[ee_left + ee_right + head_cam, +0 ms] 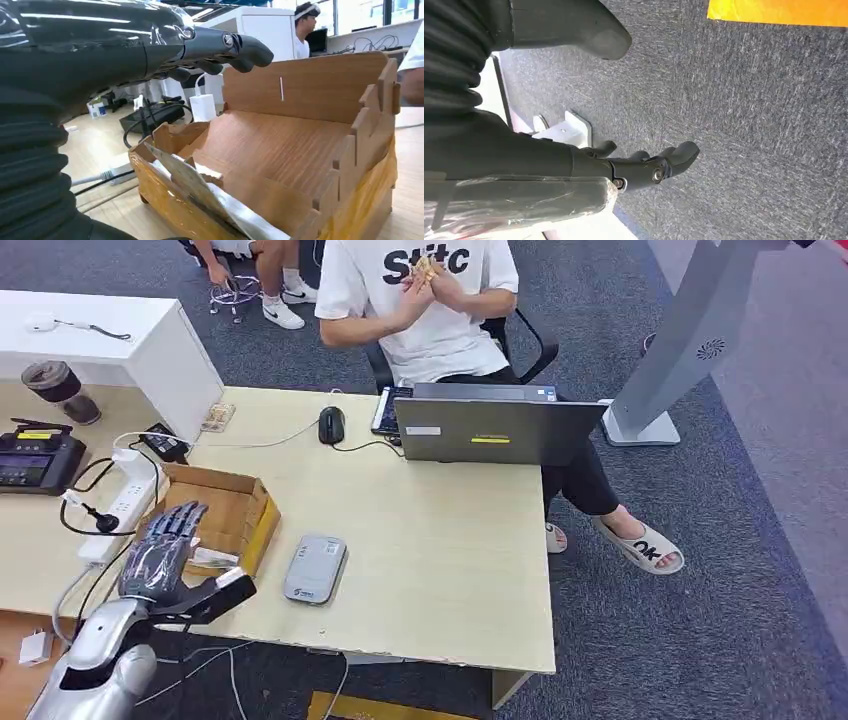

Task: Pass the card to the sensor for recognition and then transmit it.

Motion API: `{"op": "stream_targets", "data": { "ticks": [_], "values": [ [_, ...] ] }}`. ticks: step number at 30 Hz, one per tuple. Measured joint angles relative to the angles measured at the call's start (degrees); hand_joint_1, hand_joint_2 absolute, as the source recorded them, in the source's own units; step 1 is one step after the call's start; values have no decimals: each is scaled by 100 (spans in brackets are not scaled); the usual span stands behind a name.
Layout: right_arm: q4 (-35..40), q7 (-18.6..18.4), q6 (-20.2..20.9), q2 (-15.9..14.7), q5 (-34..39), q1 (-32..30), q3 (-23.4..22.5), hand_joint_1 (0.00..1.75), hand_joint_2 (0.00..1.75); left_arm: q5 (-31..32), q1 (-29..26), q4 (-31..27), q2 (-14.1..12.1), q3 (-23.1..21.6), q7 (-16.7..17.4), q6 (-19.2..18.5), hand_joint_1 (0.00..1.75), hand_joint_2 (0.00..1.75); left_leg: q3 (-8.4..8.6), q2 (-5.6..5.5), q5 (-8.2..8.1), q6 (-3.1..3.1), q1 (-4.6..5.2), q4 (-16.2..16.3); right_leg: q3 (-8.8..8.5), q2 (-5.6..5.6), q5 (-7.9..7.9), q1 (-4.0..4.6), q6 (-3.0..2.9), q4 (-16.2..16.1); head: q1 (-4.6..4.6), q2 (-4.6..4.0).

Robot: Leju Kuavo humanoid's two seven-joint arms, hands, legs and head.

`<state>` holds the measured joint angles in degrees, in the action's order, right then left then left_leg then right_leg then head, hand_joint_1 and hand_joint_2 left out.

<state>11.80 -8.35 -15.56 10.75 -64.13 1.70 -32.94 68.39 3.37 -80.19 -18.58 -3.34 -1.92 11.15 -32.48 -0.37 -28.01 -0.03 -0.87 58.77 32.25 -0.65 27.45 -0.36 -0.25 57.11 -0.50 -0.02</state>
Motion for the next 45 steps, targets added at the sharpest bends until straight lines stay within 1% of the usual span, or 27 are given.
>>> {"op": "stream_targets", "data": {
  "ticks": [7, 9, 10, 12, 13, 14, 15, 16, 17, 19, 23, 24, 25, 26, 27, 29, 32, 33, 34, 35, 39, 41, 42, 45],
  "values": [
    [0, 0, 0, -2, -2, 1, 0, 0, 175, -2, 47, 0, 0, -70, 0, -20, 2, 175, -1, 0, 0, 0, 0, 0, 0, 1, 0, 0, 0, 0, 0, 0],
    [0, 0, 0, -2, -7, 1, 0, 0, 175, -11, 69, 0, -2, -85, 0, -39, 16, 175, 0, -1, 0, 0, 0, 0, 0, 1, 0, 0, 0, 0, 2, 0],
    [0, 0, 0, -2, -7, 1, 0, 0, 175, -18, 78, 0, -2, -85, 0, -46, 19, 175, 0, 0, 0, 0, 0, 0, 0, 0, 0, 0, 0, 0, 0, 0],
    [0, 0, 2, -4, -29, 0, 0, 0, 175, -26, 88, 0, -13, -87, 0, -55, 21, 175, 0, 0, 0, 0, 0, 0, 0, 0, 0, 0, 0, 0, 0, 0],
    [0, 0, 4, -4, -63, 0, 0, 0, 175, -41, 88, 0, -20, -90, 0, -74, 28, 175, 0, 0, 0, 0, 0, 0, 0, 0, 0, 0, 0, 0, 0, 0],
    [0, 0, 4, -4, -77, 1, 0, 0, 175, -55, 90, 0, -31, -90, 2, -107, 38, 175, 0, 0, 0, 0, 0, 0, 0, 0, 0, 0, 0, 0, 2, 0],
    [0, 0, 7, -4, -85, 1, 0, 0, 175, -72, 92, 0, -44, -96, 15, -155, 61, 175, 0, 0, 0, 0, 0, 0, 0, 1, 0, 0, 0, 0, 0, 0],
    [0, 0, 7, -4, -85, 2, 0, 0, 175, -101, 93, 0, -65, -107, 24, -199, 68, 175, 0, 0, 0, 0, 0, 0, 0, 0, 0, 0, 0, 0, 0, 0],
    [0, 0, 7, -4, -85, 0, 0, 0, 175, -112, 95, 0, -100, -129, 35, -247, 70, 175, 0, 0, 0, 0, 0, 0, 0, 0, 0, 0, 0, 0, 0, 0],
    [0, 0, 7, -4, -87, 0, 0, 0, 175, -144, 101, 0, -149, -153, 46, -295, 66, 175, 0, 0, 0, 0, 0, 0, 0, 0, 0, 0, 0, 0, 0, 0],
    [0, -15, 20, -4, -94, 0, 0, 0, 175, -199, 111, 0, -241, -173, 50, -354, 77, 175, 0, 0, 0, 0, 0, 0, 0, 0, 0, 0, 0, 1, 2, 0],
    [0, -22, 22, -4, -98, 0, 0, 0, 175, -205, 112, 0, -260, -175, 50, -376, 75, 175, 0, 1, 0, 0, 0, 0, 0, 0, 0, 0, 0, 1, 0, 0],
    [0, -22, 24, -4, -101, -1, 0, 0, 175, -214, 113, 0, -273, -175, 52, -398, 79, 175, 0, 0, 0, 0, 0, 0, 0, 0, 0, 0, 0, 1, 0, 0],
    [0, -24, 24, -4, -103, 0, 0, 0, 175, -221, 113, 0, -295, -177, 55, -413, 79, 175, 0, 1, 0, 0, 0, 0, 0, 0, 0, 0, 0, 1, 2, 0],
    [0, -26, 24, -7, -107, 0, 0, 0, 175, -225, 113, 0, -313, -179, 61, -420, 87, 175, 0, 1, 0, 0, 0, 0, 0, 0, 0, 0, 0, 1, 0, 0],
    [0, -26, 24, -7, -133, 0, 0, 0, 175, -238, 112, 0, -345, -184, 68, -435, 87, 175, 0, 1, 0, 0, 0, 0, 0, 0, 0, 0, 0, 1, 0, 0],
    [0, -28, 24, -7, -186, 1, 0, 0, 175, -249, 112, 0, -369, -188, 68, -457, 110, 175, -1, 1, 0, 0, 0, 0, 0, 0, 0, 0, 0, 1, 0, 0],
    [0, -28, 24, -4, -186, 1, 0, 0, 175, -254, 111, 0, -380, -190, 68, -463, 129, 175, -1, 0, 0, 0, 0, 0, 0, 0, 0, 0, 0, 1, 0, 0],
    [0, -28, 24, -7, -186, 0, 0, 0, 175, -256, 112, 0, -387, -192, 68, -466, 143, 175, -1, 0, 0, 0, 0, 0, 0, 0, 0, 0, 0, 1, 0, 0],
    [0, -28, 24, -7, -186, 0, 0, 0, 175, -258, 112, 0, -398, -192, 68, -466, 148, 175, 0, 1, 0, 0, 0, 0, 0, 0, 0, 0, 0, 1, 0, 0],
    [0, -35, 24, -7, -186, 0, 0, 0, 175, -262, 111, 0, -400, -194, 68, -470, 147, 175, -1, 0, 0, 0, 0, 0, 0, 1, 0, 0, 0, 1, 0, 0],
    [0, -35, 24, -7, -188, 0, 0, 0, 175, -262, 111, 0, -400, -194, 68, -470, 152, 175, 0, 0, 0, 0, 0, 0, 0, 1, 0, 0, 0, 1, 0, 0],
    [0, -35, 24, -7, -188, -1, 0, 0, 175, -262, 111, 0, -400, -194, 68, -470, 157, 175, -1, 0, 0, 0, 0, 0, 0, 1, 0, 0, 0, 1, 0, 0],
    [0, -35, 24, -7, -190, 0, 0, 0, 175, -264, 110, 0, -400, -194, 68, -470, 161, 175, -1, 0, 0, 0, 0, 0, -1, 1, 0, 0, 0, 1, 0, 0]
  ]
}}
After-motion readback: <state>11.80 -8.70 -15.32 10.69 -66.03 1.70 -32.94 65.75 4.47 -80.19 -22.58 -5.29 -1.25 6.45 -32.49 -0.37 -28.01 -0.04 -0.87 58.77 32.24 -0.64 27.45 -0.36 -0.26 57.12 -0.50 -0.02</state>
